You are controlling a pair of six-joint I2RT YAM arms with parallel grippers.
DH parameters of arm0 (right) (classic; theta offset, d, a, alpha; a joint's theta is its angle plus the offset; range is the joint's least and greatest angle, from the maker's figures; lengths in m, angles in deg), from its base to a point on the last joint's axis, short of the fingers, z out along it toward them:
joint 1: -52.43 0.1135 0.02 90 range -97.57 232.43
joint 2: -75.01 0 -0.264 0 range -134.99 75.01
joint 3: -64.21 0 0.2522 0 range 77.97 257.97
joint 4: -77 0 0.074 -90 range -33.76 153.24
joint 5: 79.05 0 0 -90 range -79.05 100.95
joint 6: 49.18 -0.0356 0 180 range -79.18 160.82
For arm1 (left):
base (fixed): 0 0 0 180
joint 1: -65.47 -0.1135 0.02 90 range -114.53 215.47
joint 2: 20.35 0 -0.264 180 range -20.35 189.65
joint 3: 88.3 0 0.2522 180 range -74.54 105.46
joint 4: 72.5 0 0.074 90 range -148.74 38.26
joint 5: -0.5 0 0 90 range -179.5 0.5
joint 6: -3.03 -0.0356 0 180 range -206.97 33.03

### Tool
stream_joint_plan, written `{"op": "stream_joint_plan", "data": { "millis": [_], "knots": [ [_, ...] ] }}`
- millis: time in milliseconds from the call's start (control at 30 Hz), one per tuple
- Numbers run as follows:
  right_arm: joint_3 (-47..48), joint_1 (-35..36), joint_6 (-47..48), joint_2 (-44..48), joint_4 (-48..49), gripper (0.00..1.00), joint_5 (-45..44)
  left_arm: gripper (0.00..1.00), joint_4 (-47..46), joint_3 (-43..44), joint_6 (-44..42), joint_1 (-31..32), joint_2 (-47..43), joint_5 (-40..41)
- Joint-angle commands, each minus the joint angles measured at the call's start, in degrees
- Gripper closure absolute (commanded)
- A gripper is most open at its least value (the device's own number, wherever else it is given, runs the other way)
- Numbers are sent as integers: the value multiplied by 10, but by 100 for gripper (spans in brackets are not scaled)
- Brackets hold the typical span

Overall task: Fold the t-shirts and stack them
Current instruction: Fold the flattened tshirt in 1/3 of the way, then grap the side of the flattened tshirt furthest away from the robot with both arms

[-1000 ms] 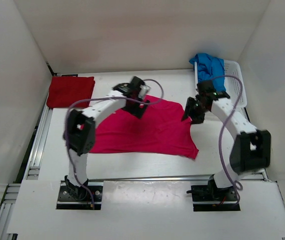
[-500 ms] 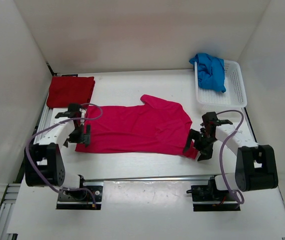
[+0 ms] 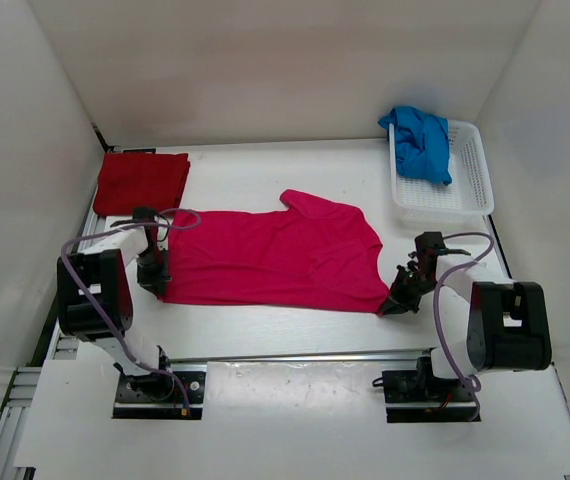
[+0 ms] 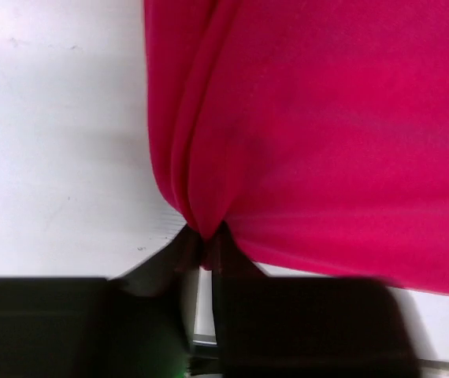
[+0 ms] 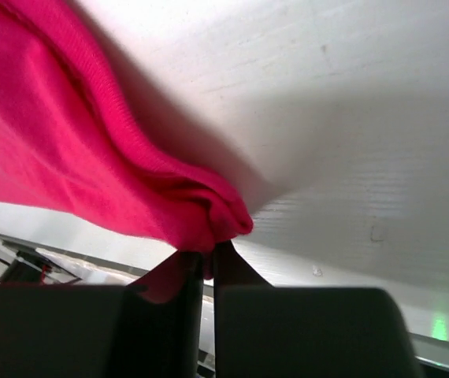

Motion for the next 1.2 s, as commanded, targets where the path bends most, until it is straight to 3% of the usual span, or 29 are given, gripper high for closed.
{"op": "stream_joint_plan", "data": {
  "millis": [0,100,233,433,467,500,533,600,733,767,867,900,967,1000,1033,1067,1100,1167],
  "knots": [
    [-11,-11,8,15,12,98,-27,90,-51,-21,-2,0,12,11],
    [-17,-33,-3,60,-32,100,-58,90,-51,-51,-2,-5,-36,50],
    [-43,-42,-41,135,-85,100,-53,90,39,-71,-2,-20,-116,76],
    [-54,-42,-171,274,-165,100,-57,90,128,-91,-2,-25,-160,103],
    [-54,-42,-177,291,-177,92,-66,87,135,-97,-2,-25,-160,108],
    [-54,-42,-177,291,-185,77,-73,78,136,-103,-2,-25,-160,108],
    [-54,-42,-177,297,-191,56,-89,62,136,-108,-2,-25,-160,108],
    [-48,-42,-177,297,-198,29,-97,23,129,-119,-2,-25,-160,114],
    [15,1,-177,297,-192,28,-123,13,107,-79,-2,-31,-171,146],
    [61,15,-177,286,-182,28,-132,13,97,-34,-2,-36,-176,146],
    [155,90,-118,191,-151,28,-167,8,78,46,-2,-43,-165,97],
    [241,117,-97,151,-151,28,-185,8,62,91,-2,-43,-155,80],
    [350,193,-18,4,-180,24,-212,7,47,129,-2,-43,-126,22],
    [476,228,10,-103,-194,22,-218,7,42,165,-2,-43,-86,9],
    [542,243,50,-155,-226,22,-226,7,41,185,-2,-48,-62,-14],
    [675,257,67,-206,-240,20,-240,5,41,221,-2,-54,-15,-24],
    [740,281,85,-304,-249,18,-253,5,41,237,-2,-54,6,-33],
    [868,296,121,-399,-269,17,-276,5,35,267,-2,-69,45,-69]
  ]
}}
